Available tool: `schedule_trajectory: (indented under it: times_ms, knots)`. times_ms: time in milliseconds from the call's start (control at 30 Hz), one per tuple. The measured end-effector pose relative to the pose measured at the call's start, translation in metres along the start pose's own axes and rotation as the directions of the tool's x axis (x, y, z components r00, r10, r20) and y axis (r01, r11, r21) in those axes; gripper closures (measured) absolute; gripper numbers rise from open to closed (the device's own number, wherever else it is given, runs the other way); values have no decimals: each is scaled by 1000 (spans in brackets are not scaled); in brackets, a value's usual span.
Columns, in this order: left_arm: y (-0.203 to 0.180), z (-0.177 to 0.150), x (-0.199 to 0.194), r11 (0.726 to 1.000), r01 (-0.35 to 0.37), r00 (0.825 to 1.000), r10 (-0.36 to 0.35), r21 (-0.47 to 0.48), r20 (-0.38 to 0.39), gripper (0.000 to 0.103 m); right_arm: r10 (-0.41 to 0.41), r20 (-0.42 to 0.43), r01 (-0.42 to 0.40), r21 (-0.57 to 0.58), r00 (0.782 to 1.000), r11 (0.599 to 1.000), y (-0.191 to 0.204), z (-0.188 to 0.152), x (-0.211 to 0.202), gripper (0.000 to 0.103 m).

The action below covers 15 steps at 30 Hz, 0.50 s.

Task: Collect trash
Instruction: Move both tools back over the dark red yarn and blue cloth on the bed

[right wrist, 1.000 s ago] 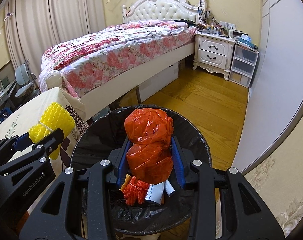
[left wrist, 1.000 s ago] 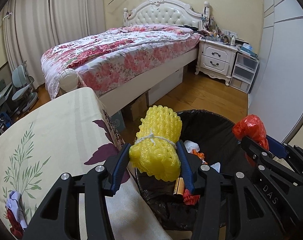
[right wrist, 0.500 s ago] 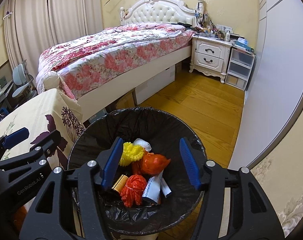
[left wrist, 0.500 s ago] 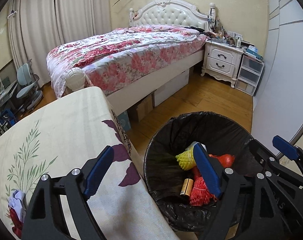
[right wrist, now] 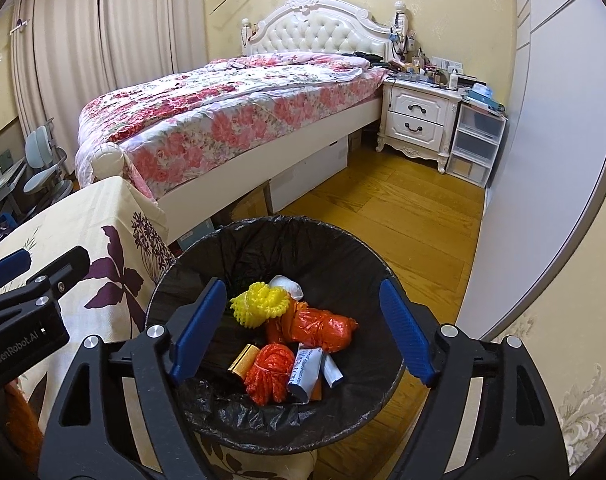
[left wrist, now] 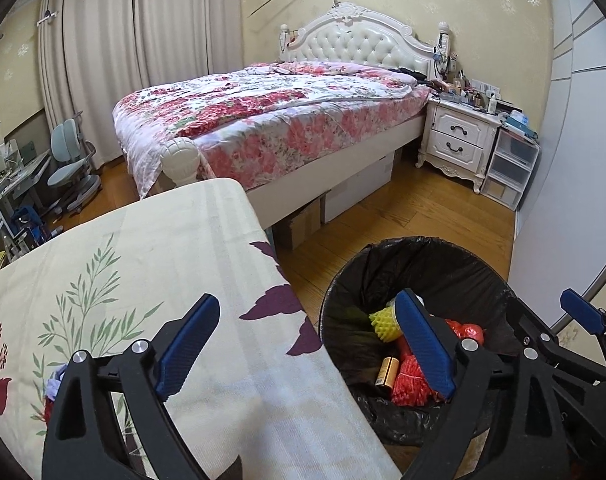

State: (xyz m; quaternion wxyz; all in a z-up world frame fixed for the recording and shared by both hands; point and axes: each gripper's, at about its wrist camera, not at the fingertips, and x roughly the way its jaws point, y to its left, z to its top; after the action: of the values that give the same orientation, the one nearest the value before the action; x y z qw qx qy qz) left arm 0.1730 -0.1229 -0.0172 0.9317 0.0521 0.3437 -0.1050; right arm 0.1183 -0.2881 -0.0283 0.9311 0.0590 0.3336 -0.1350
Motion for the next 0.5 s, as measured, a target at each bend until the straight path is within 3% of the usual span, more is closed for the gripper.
schedule_trajectory:
  times_ms: [500]
  knots:
    - [38,-22,-42,997,-60,998,61,-52,14,13,56,-6,-56,-42,998,998,30,-15,-29,23]
